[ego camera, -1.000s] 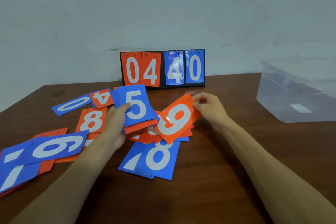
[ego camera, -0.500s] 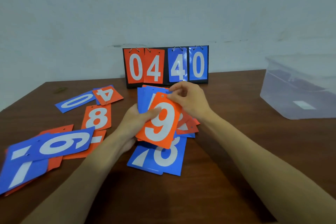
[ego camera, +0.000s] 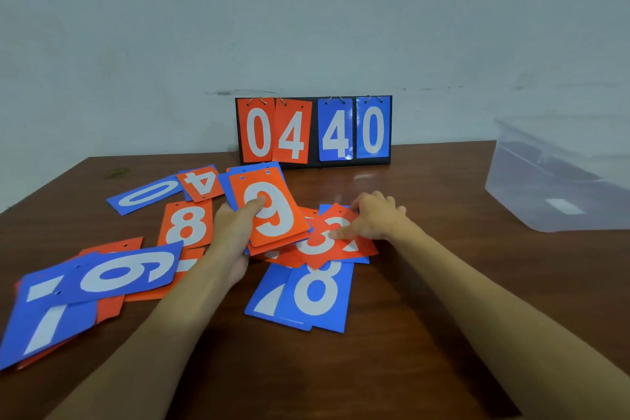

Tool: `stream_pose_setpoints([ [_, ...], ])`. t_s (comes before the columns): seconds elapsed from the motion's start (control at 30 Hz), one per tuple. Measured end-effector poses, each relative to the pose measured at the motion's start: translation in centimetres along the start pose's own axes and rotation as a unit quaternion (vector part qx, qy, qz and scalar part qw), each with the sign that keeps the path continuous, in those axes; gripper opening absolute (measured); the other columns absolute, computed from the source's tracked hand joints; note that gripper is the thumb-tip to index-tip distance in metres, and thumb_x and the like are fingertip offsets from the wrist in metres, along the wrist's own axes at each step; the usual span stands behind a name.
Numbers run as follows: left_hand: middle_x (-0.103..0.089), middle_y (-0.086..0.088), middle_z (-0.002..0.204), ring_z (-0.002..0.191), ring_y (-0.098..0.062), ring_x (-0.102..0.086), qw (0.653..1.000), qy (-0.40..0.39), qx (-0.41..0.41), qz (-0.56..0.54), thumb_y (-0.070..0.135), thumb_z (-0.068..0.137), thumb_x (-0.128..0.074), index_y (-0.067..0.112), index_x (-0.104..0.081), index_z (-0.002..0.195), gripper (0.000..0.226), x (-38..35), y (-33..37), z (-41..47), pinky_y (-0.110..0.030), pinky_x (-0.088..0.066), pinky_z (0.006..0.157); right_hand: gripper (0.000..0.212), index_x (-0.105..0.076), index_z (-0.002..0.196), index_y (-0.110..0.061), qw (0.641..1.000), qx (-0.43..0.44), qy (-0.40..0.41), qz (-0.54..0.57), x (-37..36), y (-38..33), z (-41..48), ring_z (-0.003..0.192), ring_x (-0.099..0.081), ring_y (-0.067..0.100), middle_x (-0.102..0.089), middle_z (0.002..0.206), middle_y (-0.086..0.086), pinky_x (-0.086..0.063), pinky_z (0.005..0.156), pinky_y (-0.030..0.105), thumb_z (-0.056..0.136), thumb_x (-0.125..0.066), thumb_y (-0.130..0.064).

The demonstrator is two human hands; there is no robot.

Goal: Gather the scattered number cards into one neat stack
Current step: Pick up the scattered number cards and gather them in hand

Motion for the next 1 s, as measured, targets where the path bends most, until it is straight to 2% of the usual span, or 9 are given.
stream_pose_setpoints([
  [0.1, -0.069, -0.005, 0.106, 0.08, -0.02, -0.068, 1.0, -0.001, -0.005, -0.005, 0.025, 0.088, -0.067, 0.021, -0.056, 0.123, 0.037, 0.0, 0.0, 0.1, -0.032, -0.054, 0.052, 0.055, -0.054, 0.122, -0.021, 0.997, 0.007, 0.02, 0.073, 0.7, 0.8, 0.4, 0.124, -0.046, 0.025, -0.051, 0.133, 0.005, -0.037, 0.105, 0.044, 0.074, -0.077, -0.04],
  [0.2, -0.069, -0.007, 0.11, 0.083, -0.022, -0.069, 1.0, 0.008, -0.006, -0.008, 0.025, 0.087, -0.068, 0.019, -0.055, 0.125, 0.04, 0.1, 0.0, 0.2, -0.034, -0.056, 0.058, 0.005, -0.056, 0.095, -0.021, 0.953, 0.037, 0.096, 0.285, 1.9, 2.1, 0.3, 0.101, -0.058, 0.015, -0.061, 0.119, 0.003, -0.054, 0.082, 0.031, 0.091, -0.059, -0.018],
  [0.27, -0.069, -0.006, 0.106, 0.081, -0.022, -0.068, 1.0, 0.01, -0.005, -0.002, 0.025, 0.088, -0.068, 0.019, -0.055, 0.123, 0.038, 0.2, 0.0, 0.2, -0.033, -0.055, 0.054, 0.009, -0.058, 0.089, -0.022, 0.909, 0.031, 0.109, 0.401, 2.8, 2.8, -0.3, 0.095, -0.065, 0.018, -0.065, 0.109, 0.003, -0.058, 0.081, 0.038, 0.095, -0.054, -0.017],
  [0.33, -0.067, -0.002, 0.094, 0.076, -0.02, -0.067, 1.0, 0.006, -0.003, 0.006, 0.023, 0.088, -0.066, 0.02, -0.054, 0.118, 0.032, 0.1, 0.1, 0.0, -0.03, -0.052, 0.044, 0.01, -0.06, 0.091, -0.02, 0.891, 0.054, 0.09, 0.441, 3.9, 2.6, -1.1, 0.091, -0.068, 0.02, -0.067, 0.103, 0.005, -0.058, 0.079, 0.038, 0.096, -0.052, -0.017],
  [0.4, -0.068, -0.003, 0.094, 0.076, -0.021, -0.067, 1.0, -0.008, 0.003, 0.018, 0.022, 0.089, -0.065, 0.02, -0.054, 0.116, 0.029, 0.0, 0.1, -0.2, -0.03, -0.052, 0.045, 0.009, -0.06, 0.092, -0.02, 0.892, 0.097, 0.062, 0.437, 4.5, 1.6, -2.0, 0.087, -0.069, 0.019, -0.068, 0.1, 0.005, -0.057, 0.073, 0.032, 0.096, -0.053, -0.017],
  [0.53, -0.072, -0.011, 0.104, 0.09, -0.029, -0.07, 0.996, -0.07, 0.041, 0.027, 0.028, 0.088, -0.066, 0.017, -0.06, 0.118, 0.032, -0.8, -0.1, -0.7, -0.041, -0.058, 0.073, 0.006, -0.06, 0.087, -0.023, 0.903, 0.18, 0.071, 0.383, 4.4, -1.6, -2.4, 0.088, -0.069, 0.017, -0.068, 0.092, -0.001, -0.057, 0.073, 0.027, 0.092, -0.06, -0.019],
  [0.67, -0.073, -0.01, 0.101, 0.087, -0.029, -0.072, 0.991, -0.117, 0.043, 0.046, 0.027, 0.082, -0.073, 0.018, -0.06, 0.113, 0.034, -1.6, -0.5, -1.3, -0.041, -0.059, 0.07, 0.007, -0.06, 0.091, -0.021, 0.924, 0.229, 0.103, 0.29, 3.7, -4.6, -1.4, 0.088, -0.065, 0.012, -0.065, 0.091, -0.004, -0.055, 0.075, 0.021, 0.088, -0.066, -0.024],
  [0.83, -0.07, -0.011, 0.105, 0.085, -0.026, -0.07, 0.997, -0.064, 0.035, 0.033, 0.019, 0.086, -0.07, 0.014, -0.057, 0.121, 0.038, -1.1, -0.5, -0.6, -0.037, -0.056, 0.064, 0.02, -0.058, 0.094, -0.018, 0.93, 0.123, 0.116, 0.327, 2.8, -2.7, -0.8, 0.087, -0.063, 0.01, -0.064, 0.092, -0.004, -0.05, 0.067, 0.02, 0.087, -0.065, -0.035],
  [1.0, -0.067, -0.009, 0.106, 0.079, -0.021, -0.067, 0.999, -0.024, 0.034, 0.018, 0.025, 0.092, -0.061, 0.014, -0.052, 0.124, 0.035, -1.1, -0.6, -0.4, -0.034, -0.053, 0.06, 0.067, -0.044, 0.127, -0.013, 0.99, 0.012, 0.03, 0.135, 2.2, 1.1, -2.3, 0.105, -0.057, 0.017, -0.057, 0.124, 0.004, -0.047, 0.074, 0.027, 0.08, -0.063, -0.057],
])
Point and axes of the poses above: each hand's wrist, its own z-axis towards the middle knuckle, its own x-axis out of the back of the hand, y = z × x, the point moved 4 cm from there along z, towards the middle knuckle
